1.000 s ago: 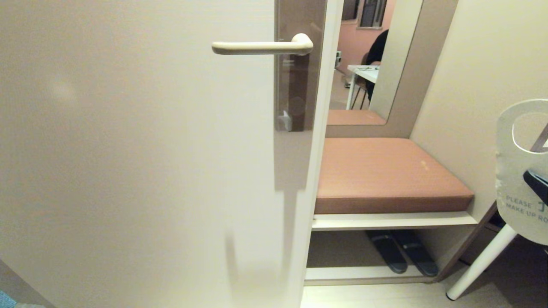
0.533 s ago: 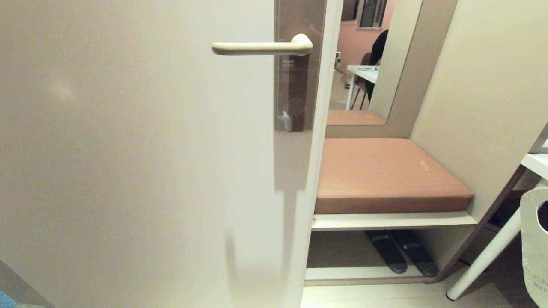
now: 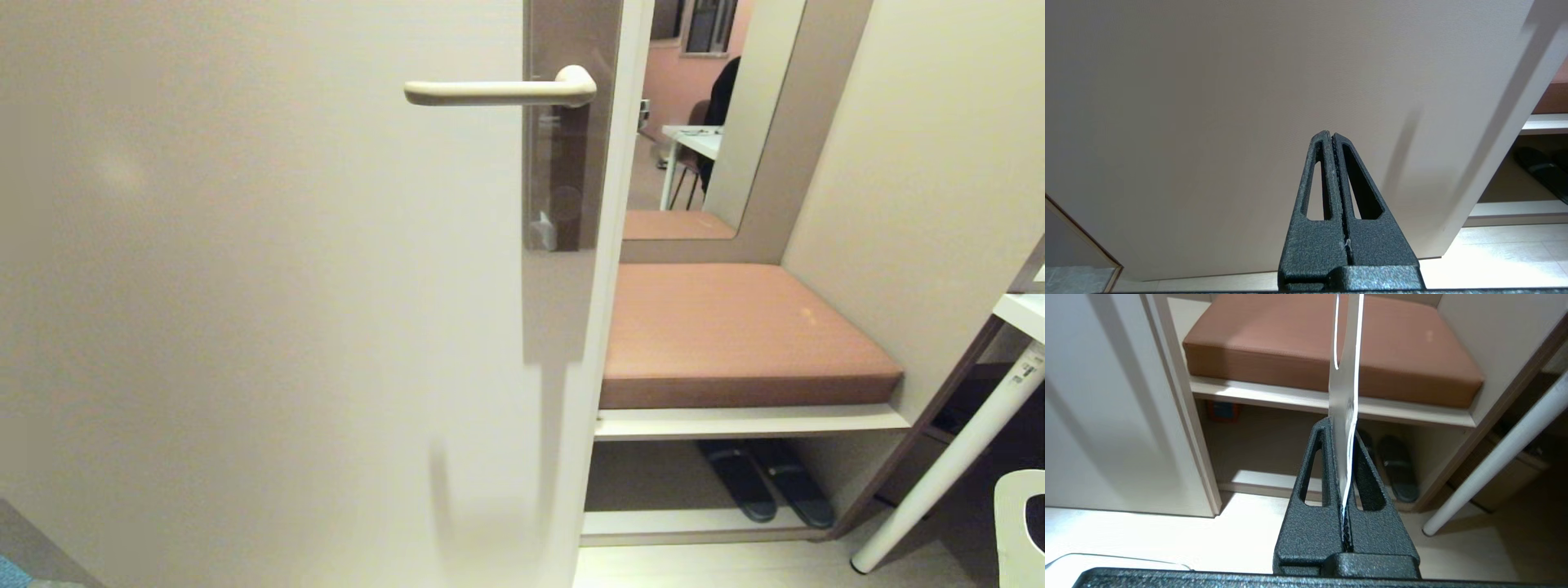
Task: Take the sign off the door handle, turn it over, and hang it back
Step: Hand it to the other hand
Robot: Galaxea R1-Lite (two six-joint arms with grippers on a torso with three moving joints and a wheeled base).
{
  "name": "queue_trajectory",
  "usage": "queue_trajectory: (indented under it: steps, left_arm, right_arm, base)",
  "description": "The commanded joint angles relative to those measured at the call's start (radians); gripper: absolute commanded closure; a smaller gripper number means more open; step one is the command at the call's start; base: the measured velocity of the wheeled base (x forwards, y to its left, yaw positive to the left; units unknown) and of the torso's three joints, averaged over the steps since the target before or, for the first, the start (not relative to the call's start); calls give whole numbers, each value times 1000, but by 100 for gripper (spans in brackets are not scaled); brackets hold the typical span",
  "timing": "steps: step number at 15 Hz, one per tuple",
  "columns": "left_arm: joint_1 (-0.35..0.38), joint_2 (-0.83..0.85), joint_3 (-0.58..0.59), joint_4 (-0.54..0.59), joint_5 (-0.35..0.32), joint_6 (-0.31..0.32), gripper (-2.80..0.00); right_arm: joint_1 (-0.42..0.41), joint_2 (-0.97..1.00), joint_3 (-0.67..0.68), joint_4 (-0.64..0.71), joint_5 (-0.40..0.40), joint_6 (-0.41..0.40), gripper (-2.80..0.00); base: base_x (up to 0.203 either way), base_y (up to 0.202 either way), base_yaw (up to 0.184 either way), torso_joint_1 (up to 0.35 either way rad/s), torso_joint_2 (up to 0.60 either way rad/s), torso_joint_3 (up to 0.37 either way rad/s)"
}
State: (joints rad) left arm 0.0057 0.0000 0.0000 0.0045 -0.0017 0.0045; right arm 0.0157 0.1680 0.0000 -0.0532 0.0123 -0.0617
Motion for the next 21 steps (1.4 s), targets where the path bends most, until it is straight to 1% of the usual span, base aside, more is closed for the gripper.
queue_trajectory:
  steps: [1, 3, 6, 21]
  left_arm:
    - [0, 0, 0, 0, 0, 0, 0]
    - [0, 0, 0, 0, 0, 0, 0]
    - [0, 0, 0, 0, 0, 0, 0]
    - [0, 0, 0, 0, 0, 0, 0]
  right_arm:
    - [-12, -85, 0, 57, 2, 7, 0]
    - [-13, -93, 0, 58, 2, 9, 0]
    - [-14, -165, 0, 57, 3, 7, 0]
    - [-14, -168, 0, 58, 1, 14, 0]
  base:
    - [0, 0, 0, 0, 0, 0]
    - [0, 0, 0, 0, 0, 0]
    - [0, 0, 0, 0, 0, 0]
    - [0, 0, 0, 0, 0, 0]
